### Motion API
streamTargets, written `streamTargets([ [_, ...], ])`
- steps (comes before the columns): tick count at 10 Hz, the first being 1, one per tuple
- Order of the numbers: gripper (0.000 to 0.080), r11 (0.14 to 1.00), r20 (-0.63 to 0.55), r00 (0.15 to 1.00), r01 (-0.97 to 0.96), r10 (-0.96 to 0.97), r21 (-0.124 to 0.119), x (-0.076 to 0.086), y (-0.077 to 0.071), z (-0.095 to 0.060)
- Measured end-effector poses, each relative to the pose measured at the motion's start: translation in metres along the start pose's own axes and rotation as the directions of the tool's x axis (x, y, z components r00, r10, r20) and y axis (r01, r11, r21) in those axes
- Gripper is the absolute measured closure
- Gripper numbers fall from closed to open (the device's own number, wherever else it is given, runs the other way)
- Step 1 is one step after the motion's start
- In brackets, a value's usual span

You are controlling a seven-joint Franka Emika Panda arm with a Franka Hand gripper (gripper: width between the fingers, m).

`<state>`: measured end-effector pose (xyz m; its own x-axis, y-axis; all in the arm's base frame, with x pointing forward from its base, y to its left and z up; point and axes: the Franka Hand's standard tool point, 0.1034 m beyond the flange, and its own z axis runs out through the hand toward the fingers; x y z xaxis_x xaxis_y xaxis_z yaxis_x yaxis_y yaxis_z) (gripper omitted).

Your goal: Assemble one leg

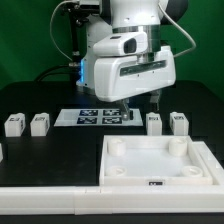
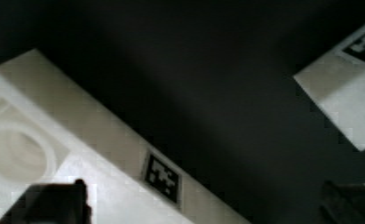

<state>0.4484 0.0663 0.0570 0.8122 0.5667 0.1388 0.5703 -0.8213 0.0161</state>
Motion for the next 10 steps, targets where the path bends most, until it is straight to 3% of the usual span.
streamTargets([
  [2,0.015,0.972,0.003,0.972,-0.236,0.236,0.01,0.005,-0.017,0.002],
  [5,0.015,0.797,0.019,0.798,-0.603,0.602,0.032,0.017,-0.053,0.004],
  [8,0.015,0.804,0.024,0.805,-0.593,0.593,0.047,0.034,-0.094,0.007],
  [10,0.015,0.808,0.06,0.809,-0.588,0.585,0.04,0.031,-0.092,0.009],
])
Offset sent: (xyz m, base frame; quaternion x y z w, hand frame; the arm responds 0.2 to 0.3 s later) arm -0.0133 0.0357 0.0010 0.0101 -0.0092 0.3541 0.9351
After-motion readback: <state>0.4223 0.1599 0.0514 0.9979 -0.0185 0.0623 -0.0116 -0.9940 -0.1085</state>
